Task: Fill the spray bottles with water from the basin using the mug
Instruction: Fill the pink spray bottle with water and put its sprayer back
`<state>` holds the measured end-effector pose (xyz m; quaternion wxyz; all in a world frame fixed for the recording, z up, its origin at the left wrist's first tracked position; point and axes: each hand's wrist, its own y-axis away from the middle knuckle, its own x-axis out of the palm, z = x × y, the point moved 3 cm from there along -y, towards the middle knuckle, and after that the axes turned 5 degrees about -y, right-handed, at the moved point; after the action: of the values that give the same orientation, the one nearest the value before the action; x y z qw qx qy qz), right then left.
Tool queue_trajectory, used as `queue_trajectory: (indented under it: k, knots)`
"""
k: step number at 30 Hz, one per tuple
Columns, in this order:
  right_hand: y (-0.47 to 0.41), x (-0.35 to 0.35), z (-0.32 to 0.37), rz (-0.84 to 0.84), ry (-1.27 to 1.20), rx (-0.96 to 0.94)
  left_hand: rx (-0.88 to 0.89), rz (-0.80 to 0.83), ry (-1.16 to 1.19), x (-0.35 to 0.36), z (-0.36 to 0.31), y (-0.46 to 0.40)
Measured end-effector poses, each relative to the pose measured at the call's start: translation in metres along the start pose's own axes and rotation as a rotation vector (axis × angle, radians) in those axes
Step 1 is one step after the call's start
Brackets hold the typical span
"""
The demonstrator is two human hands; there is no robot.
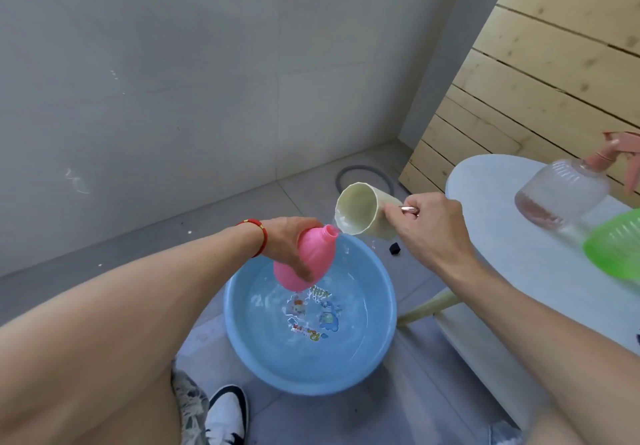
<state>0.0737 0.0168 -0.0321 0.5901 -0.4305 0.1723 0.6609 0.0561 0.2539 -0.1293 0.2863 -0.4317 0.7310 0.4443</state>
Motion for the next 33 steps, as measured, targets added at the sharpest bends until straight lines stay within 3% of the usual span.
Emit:
queue_trajectory:
  k: [33]
  knots:
    - [-0.0009,0.0024,0.0036,-0.17,0.158,-0.393,-0.035,0.09,-0.003,0.0057,0.0042,-0.0037]
